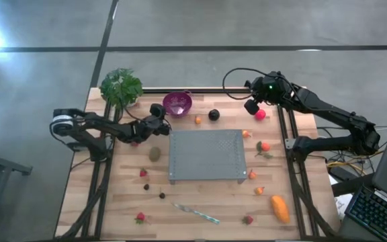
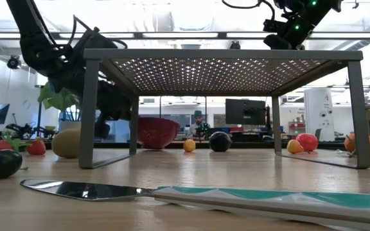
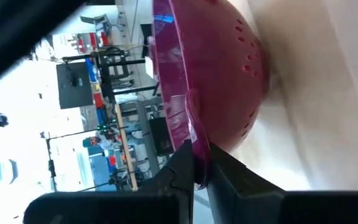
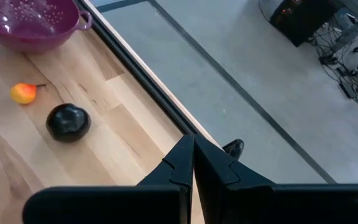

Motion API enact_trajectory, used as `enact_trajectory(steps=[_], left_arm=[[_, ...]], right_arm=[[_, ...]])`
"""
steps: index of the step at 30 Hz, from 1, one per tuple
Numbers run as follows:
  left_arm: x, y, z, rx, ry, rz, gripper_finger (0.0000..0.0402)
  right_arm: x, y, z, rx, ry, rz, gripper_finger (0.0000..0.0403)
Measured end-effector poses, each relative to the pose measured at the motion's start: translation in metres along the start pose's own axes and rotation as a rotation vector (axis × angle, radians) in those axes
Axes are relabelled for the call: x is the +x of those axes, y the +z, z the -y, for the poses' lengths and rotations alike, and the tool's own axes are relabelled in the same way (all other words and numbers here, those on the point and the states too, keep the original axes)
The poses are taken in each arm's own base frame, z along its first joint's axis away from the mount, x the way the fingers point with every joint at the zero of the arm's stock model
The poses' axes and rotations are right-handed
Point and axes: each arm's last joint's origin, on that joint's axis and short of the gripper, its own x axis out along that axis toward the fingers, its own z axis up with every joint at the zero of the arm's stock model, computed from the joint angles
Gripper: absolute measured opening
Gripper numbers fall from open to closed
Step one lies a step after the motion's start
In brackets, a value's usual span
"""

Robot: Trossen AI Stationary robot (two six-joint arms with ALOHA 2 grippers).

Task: Pick & Place Fruit
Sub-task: Put the purple strainer bowl on the shelf

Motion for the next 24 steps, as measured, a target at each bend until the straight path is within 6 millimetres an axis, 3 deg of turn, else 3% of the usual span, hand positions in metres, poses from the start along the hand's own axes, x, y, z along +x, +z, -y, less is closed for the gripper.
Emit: enact_trajectory(steps=[14, 24], left_arm=[[-0.026, -0.012, -0.044, -0.003, 0.173, -0.03, 0.0025], [-0.071, -0.011, -0.072, -0.033, 0.307, 0.091, 0.0025]], right_arm=[[0.001, -0.002, 0.001, 0.002, -0.003, -0.008, 0.0008], [0.002, -0.002, 0.002, 0.007, -0.006, -0.01, 0.0008]])
